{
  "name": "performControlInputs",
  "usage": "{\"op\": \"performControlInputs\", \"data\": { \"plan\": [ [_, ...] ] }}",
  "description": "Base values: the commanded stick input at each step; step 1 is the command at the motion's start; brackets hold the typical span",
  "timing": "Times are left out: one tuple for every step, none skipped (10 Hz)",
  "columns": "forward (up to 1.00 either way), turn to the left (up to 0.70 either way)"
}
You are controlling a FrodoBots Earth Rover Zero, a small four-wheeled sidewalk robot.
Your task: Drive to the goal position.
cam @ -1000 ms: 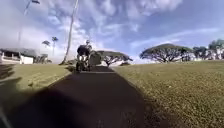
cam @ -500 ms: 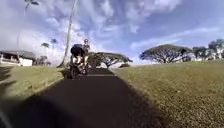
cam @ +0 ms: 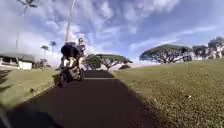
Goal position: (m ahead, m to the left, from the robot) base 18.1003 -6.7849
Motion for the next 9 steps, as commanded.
{"op": "performControlInputs", "data": {
  "plan": [
    [0.70,0.00],
    [0.70,0.00],
    [0.70,0.00],
    [0.70,0.00],
    [0.70,0.00],
    [0.70,0.00],
    [0.70,0.00],
    [0.70,0.00],
    [0.70,0.00]
  ]
}}
